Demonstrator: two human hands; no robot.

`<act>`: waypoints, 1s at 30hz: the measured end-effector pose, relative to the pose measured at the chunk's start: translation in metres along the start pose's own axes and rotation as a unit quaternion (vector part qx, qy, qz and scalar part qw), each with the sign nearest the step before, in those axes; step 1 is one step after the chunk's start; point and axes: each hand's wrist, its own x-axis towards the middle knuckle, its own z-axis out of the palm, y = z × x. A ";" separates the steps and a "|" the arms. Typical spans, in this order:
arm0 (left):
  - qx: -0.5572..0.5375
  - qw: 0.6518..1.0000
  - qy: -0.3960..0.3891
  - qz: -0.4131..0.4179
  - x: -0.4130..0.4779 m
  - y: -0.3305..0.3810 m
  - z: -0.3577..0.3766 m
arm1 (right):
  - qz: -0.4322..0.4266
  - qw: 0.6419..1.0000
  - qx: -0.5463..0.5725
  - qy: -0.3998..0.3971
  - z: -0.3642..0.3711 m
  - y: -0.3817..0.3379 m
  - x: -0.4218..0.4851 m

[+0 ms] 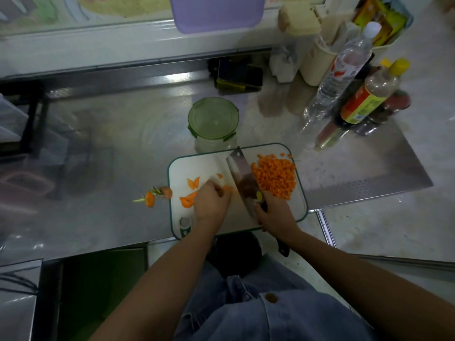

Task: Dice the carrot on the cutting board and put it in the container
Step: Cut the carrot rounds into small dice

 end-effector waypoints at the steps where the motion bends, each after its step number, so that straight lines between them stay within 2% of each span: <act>1: -0.006 1.000 -0.001 0.010 0.000 0.000 0.000 | -0.003 1.000 0.000 -0.004 0.000 0.000 0.001; 5: 0.022 0.998 -0.023 0.053 0.003 0.002 0.004 | 0.003 1.000 -0.005 -0.021 -0.004 0.002 0.002; 16: 0.013 0.998 -0.049 -0.021 0.012 0.001 0.001 | -0.030 0.999 -0.008 -0.042 -0.010 0.000 0.008; 21: -0.053 0.996 0.004 -0.069 0.010 -0.002 -0.010 | -0.057 0.995 -0.022 -0.072 -0.004 -0.004 0.013; 24: -0.090 0.992 0.013 -0.082 0.011 -0.001 -0.012 | -0.059 0.996 -0.032 -0.057 -0.003 -0.005 0.014; 28: -0.136 0.986 -0.020 -0.097 0.011 0.007 -0.003 | -0.005 0.999 -0.038 0.010 -0.013 0.002 0.012; 30: -0.153 0.982 -0.036 -0.103 0.011 0.012 0.006 | 0.004 0.999 -0.044 0.012 -0.020 0.007 0.010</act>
